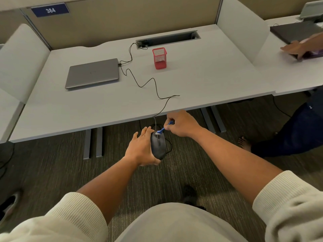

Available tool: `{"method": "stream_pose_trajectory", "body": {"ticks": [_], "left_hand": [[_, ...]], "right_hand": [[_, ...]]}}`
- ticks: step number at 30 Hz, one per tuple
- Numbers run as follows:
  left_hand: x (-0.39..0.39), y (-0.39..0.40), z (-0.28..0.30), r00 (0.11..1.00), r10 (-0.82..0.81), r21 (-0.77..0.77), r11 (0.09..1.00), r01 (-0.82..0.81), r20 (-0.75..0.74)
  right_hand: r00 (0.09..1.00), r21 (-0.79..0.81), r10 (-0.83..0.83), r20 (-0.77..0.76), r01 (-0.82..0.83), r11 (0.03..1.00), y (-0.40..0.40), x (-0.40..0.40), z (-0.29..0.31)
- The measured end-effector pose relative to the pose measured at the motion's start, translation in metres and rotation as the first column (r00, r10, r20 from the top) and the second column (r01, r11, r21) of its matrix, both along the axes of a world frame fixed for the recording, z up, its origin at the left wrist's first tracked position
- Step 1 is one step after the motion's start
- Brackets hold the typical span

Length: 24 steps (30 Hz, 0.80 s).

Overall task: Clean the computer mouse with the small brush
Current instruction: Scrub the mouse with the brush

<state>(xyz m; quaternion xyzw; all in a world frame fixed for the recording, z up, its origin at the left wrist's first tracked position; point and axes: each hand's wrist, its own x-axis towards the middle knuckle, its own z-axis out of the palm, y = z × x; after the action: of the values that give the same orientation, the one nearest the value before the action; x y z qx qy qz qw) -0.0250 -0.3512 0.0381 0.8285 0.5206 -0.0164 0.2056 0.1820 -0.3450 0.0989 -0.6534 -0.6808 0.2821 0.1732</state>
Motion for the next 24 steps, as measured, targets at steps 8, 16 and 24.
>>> {"method": "stream_pose_trajectory", "body": {"ticks": [8, 16, 24], "left_hand": [[-0.002, -0.003, 0.001, 1.000, 0.007, -0.005, 1.000, -0.007, 0.010], [-0.004, -0.003, 0.000, 1.000, -0.013, -0.001, 1.000, 0.013, 0.027], [-0.013, 0.002, -0.004, 0.999, -0.022, 0.010, 1.000, 0.022, 0.026]], "right_hand": [[0.999, -0.032, 0.006, -0.047, -0.007, 0.999, 0.000, -0.004, 0.003], [0.969, 0.057, -0.048, 0.242, 0.035, 0.998, 0.000, -0.003, -0.005], [0.989, -0.290, 0.135, -0.061, -0.147, 0.946, 0.005, 0.016, -0.003]]}}
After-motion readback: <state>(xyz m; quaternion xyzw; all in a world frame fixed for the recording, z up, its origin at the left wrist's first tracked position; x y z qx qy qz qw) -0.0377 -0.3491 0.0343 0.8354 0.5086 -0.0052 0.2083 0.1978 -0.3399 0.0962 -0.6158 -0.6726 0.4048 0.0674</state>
